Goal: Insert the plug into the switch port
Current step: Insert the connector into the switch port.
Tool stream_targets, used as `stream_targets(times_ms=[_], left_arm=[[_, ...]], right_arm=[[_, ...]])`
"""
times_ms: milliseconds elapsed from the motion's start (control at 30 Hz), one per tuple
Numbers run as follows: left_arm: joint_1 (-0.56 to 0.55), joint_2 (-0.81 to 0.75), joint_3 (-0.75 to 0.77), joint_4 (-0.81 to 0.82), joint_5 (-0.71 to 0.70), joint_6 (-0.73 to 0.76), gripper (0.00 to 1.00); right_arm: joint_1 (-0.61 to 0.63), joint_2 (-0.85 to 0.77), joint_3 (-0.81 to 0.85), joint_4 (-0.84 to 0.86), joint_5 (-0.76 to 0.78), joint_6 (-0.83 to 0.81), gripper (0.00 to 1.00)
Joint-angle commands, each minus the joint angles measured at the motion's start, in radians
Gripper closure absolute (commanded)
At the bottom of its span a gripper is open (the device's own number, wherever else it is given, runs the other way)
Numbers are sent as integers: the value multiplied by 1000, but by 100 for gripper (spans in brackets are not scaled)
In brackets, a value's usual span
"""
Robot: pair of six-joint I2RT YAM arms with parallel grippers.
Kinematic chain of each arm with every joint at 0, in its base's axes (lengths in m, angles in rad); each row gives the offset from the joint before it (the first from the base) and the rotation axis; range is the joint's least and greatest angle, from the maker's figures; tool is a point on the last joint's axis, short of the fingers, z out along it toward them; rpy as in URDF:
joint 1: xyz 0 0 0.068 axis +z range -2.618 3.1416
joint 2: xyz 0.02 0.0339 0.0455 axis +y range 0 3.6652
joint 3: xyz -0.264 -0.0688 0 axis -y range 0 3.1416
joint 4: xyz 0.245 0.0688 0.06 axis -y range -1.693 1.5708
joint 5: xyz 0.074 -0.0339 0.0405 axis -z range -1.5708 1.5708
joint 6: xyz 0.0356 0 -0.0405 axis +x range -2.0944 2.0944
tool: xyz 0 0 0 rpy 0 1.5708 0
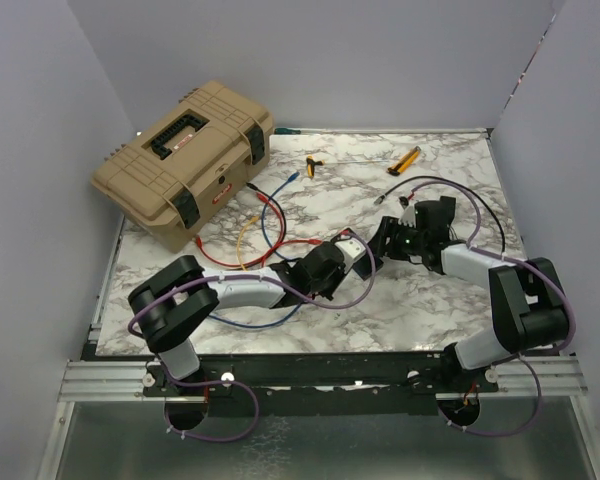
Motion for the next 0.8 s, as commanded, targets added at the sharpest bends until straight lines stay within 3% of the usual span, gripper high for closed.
stream_targets(times_ms=[0,767], left_arm=[[-2,56,62,-56,48,20,100],[-7,213,267,-260,-24,68,100]], right_arm=[[-4,25,-6,53,31,-9,40],[-4,85,-30,94,-56,-37,42]])
